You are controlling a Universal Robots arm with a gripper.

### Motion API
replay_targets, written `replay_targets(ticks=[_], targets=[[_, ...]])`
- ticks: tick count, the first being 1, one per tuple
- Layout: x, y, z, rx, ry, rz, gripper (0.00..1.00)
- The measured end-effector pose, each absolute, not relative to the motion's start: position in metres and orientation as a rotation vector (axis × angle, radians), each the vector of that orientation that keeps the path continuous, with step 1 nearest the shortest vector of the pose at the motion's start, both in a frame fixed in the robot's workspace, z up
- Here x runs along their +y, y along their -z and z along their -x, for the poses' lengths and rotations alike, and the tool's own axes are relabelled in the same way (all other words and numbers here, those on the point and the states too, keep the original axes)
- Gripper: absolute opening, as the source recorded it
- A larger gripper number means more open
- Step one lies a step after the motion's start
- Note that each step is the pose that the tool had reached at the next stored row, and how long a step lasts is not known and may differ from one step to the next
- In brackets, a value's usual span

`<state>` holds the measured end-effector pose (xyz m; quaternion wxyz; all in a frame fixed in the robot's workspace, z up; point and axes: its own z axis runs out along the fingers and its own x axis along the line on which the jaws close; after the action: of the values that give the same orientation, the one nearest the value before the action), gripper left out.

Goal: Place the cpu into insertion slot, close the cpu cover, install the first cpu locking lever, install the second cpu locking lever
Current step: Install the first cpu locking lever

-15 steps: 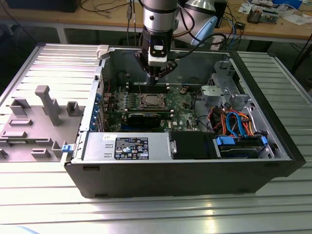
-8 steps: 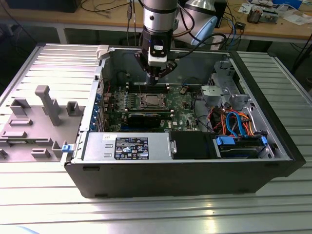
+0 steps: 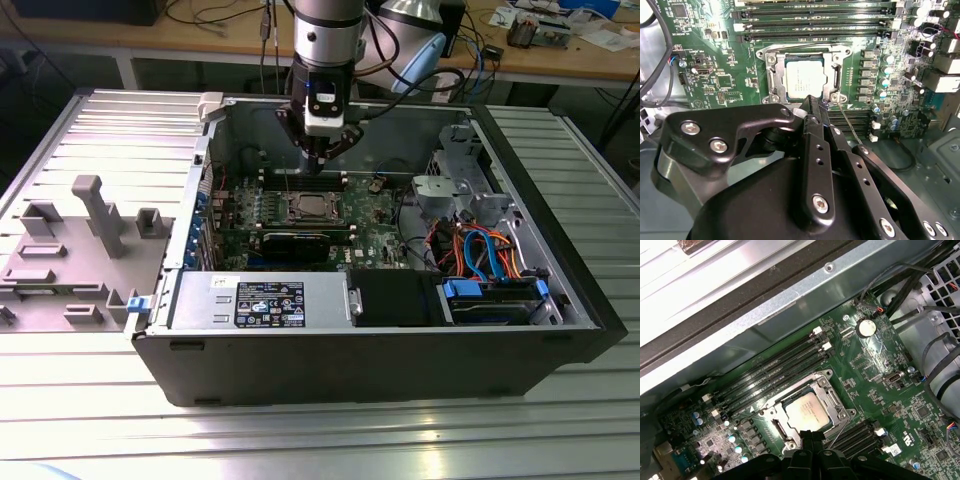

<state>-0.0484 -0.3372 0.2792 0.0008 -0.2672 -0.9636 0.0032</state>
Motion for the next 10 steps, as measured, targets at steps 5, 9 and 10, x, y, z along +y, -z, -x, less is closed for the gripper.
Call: replay_targets(ticks=[5,9,10], targets=[[-0.3372,-0.2791,0.0484,-3.034,-0.010,0.810,0.11],[-0.3372,-0.2792,0.0484,-3.041,-0.010,0.782,0.11],[-0.3372,-0.2792,0.0484,-3.043,-0.010,0.776,0.11]])
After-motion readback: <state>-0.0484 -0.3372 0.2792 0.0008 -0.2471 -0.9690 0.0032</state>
